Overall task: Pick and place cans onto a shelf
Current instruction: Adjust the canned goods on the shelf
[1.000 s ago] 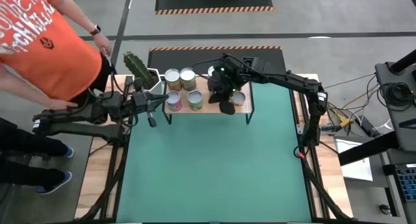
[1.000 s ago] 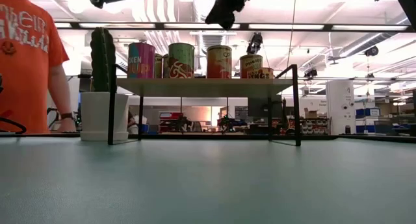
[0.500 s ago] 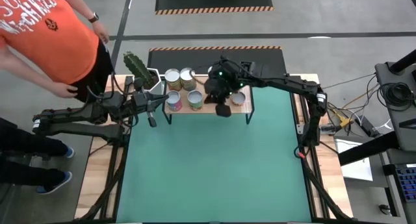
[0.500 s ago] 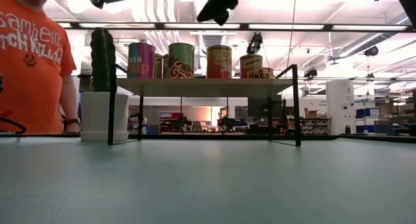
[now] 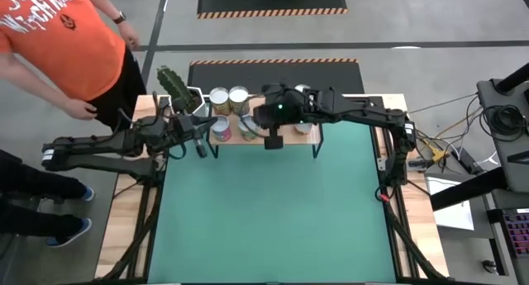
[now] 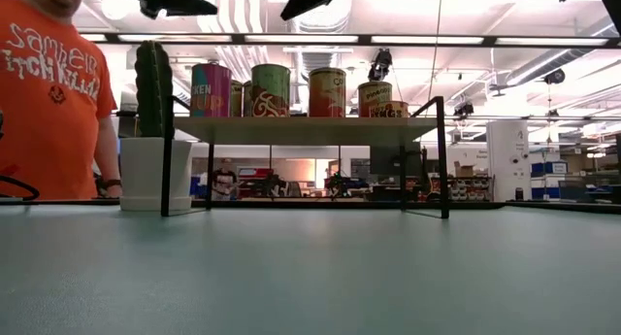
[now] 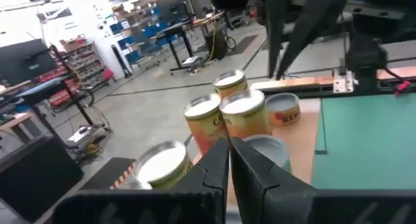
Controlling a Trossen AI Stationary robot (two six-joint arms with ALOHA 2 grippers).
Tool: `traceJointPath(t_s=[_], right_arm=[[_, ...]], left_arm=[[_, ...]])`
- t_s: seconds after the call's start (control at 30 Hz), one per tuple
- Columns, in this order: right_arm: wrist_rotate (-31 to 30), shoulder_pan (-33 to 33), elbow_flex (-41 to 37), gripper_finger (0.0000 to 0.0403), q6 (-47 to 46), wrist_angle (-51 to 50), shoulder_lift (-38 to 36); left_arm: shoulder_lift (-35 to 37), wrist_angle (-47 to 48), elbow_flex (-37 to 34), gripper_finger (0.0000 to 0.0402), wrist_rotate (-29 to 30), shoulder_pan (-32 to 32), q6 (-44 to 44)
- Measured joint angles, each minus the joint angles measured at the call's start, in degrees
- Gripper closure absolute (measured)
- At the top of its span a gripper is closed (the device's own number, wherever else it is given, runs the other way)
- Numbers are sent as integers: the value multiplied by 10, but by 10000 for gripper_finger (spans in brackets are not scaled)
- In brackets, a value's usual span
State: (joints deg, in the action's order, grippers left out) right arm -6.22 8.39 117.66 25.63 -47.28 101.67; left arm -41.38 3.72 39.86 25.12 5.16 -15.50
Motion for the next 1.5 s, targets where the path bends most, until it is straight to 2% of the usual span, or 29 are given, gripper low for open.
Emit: traceJointPath(t_s=[0.1, 0.3, 0.43, 0.67, 0.97, 1.07, 1.17, 1.23, 1.5], right_arm=[[-3, 10, 29, 394, -1, -24, 0], [1, 11, 71, 394, 0, -100, -5], [2, 5, 54, 394, -6, -131, -21], [3, -3, -6, 394, -25, -137, -46], [7, -3, -122, 394, -30, -58, -85], [7, -3, -166, 394, -31, -23, -108], [7, -2, -202, 394, -26, 10, -127], [7, -2, -220, 394, -21, 29, -138], [7, -2, -256, 394, -19, 65, -177]], left_arm=[[-36, 10, 42, 402, 0, 5, -11], [-125, 141, 158, 402, -1, 28, -41], [-166, 213, 201, 402, -2, 50, -50], [-182, 258, 221, 402, -2, 93, -60], [-172, 293, 232, 402, -5, 156, -83], [-182, 287, 232, 402, -39, 196, -95], [-205, 285, 246, 402, -122, 238, -95], [-226, 288, 264, 402, -150, 260, -95], [-321, 402, 358, 402, -154, 292, -103]])
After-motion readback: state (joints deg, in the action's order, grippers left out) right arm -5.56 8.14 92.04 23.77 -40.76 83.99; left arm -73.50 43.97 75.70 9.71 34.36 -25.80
